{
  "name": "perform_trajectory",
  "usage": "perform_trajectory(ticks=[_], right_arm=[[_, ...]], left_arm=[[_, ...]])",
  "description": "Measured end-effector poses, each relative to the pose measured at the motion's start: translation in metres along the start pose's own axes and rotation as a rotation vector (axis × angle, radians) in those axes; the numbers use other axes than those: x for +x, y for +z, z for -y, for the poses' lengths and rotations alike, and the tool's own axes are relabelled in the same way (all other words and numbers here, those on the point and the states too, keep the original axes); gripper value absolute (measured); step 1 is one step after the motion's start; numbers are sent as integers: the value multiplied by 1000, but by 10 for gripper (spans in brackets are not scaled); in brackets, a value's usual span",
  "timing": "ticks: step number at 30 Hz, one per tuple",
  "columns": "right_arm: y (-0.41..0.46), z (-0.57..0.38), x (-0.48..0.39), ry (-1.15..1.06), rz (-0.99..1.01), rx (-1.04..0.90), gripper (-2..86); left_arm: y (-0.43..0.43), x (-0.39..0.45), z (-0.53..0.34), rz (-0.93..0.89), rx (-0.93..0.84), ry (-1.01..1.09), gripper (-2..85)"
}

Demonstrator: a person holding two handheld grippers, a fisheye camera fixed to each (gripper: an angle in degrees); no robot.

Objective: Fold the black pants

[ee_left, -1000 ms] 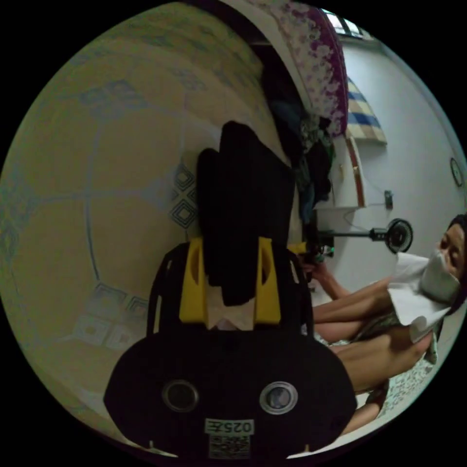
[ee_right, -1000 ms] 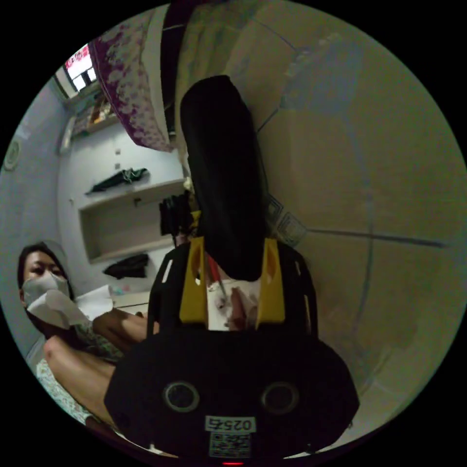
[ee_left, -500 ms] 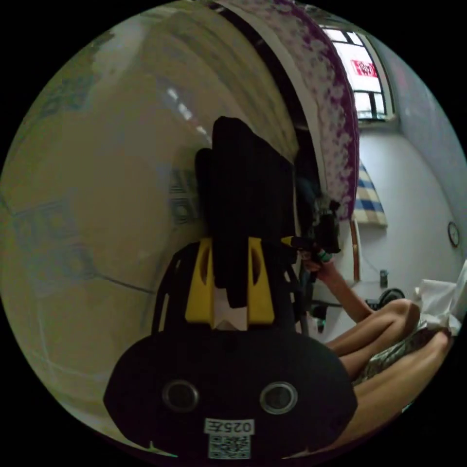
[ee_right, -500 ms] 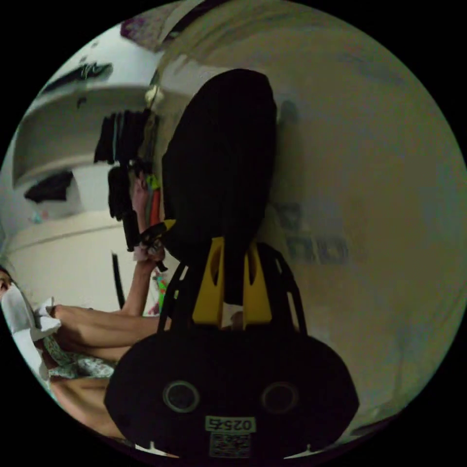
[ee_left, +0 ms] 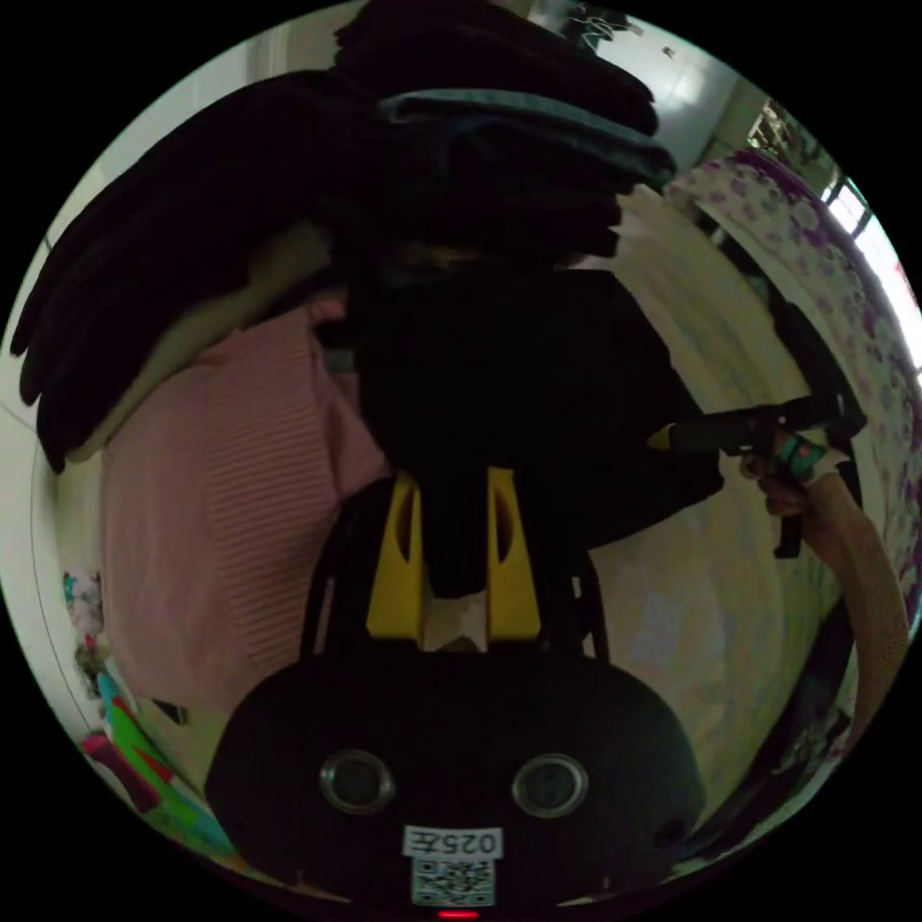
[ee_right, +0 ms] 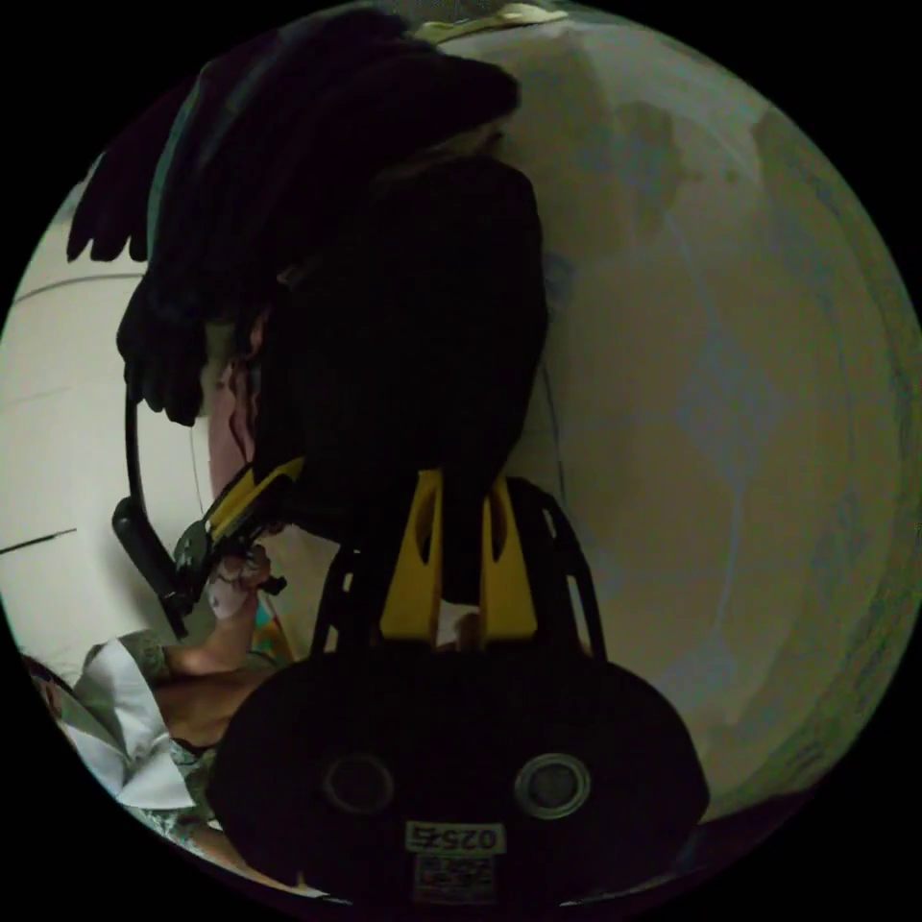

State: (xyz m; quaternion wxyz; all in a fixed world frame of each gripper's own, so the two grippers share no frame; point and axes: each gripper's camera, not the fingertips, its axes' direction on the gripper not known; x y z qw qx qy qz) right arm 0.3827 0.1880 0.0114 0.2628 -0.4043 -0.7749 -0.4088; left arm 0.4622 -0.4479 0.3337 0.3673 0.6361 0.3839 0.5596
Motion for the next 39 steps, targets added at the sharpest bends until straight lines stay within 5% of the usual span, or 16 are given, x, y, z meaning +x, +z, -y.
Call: perform_trajectory(ticks=[4, 12, 18, 21, 23, 24, 30, 32, 35, 39], right_arm=[[27, 40, -38, -145, -182, -54, 73], [30, 4, -4, -32, -13, 74, 108], [-3, -122, 12, 111, 34, 201, 90], [7, -212, 5, 77, -146, 34, 43], [13, -307, -9, 103, -272, 17, -1], [7, -334, -15, 123, -290, 61, -4], [-107, -657, -192, 192, -665, 1141, -8], [-104, -747, -234, 496, -900, 1399, -4], [-81, -828, -218, 836, -834, 1488, 32], [-57, -886, -196, 985, -650, 1475, 106]], left_arm=[[27, -17, -39, -65, 64, -79, 56], [83, -3, -97, -43, 68, -22, 59], [102, -2, -194, -85, 223, 1, 26], [121, 23, -243, -31, 215, 122, 0], [124, 47, -287, -214, 213, 297, -6], [119, 53, -300, -267, 248, 325, -7], [39, 129, -447, -610, 1039, 718, -9], [60, 190, -462, -912, 780, 896, -6], [114, 288, -493, -1184, 415, 1072, 19], [171, 414, -561, -1199, 240, 1262, 71]])
